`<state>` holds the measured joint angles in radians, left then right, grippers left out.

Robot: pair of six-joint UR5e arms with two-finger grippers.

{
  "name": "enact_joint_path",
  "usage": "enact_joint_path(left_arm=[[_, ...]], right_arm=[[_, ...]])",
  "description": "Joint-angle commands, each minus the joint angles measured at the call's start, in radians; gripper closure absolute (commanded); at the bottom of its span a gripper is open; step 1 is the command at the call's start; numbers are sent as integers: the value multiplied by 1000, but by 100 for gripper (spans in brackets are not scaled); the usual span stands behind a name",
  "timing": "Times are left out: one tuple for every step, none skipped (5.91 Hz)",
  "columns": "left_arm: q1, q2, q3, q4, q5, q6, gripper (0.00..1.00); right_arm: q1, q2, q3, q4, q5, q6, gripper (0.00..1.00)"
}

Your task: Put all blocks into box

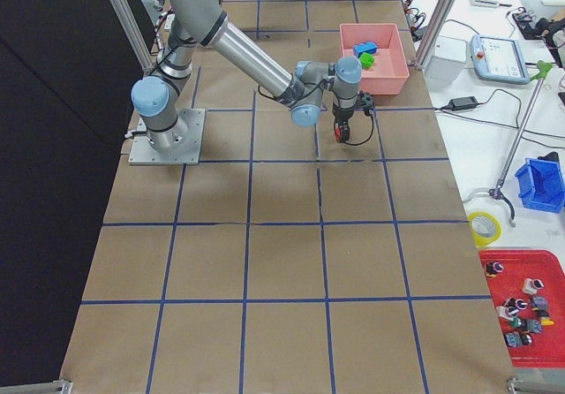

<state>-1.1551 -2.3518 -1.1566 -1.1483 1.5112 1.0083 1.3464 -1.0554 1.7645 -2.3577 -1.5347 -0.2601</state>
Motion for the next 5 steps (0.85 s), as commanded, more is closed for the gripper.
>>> enact_joint_path(left_arm=[[-23, 45, 117, -112, -28, -224, 100], [-94, 52, 208, -226, -55, -446, 100], [-191, 49, 301, -319, -55, -667, 100], [-293, 43, 351, -352, -55, -873, 100], [-381, 34, 356, -343, -63, -1056, 100]], right_arm=[[3, -6, 3, 4, -1, 10, 43], [3, -5, 4, 5, 1, 10, 70], [3, -8, -3, 9, -1, 10, 92], [3, -46, -19, 9, -4, 9, 94], [7, -116, -32, 26, -4, 9, 95]])
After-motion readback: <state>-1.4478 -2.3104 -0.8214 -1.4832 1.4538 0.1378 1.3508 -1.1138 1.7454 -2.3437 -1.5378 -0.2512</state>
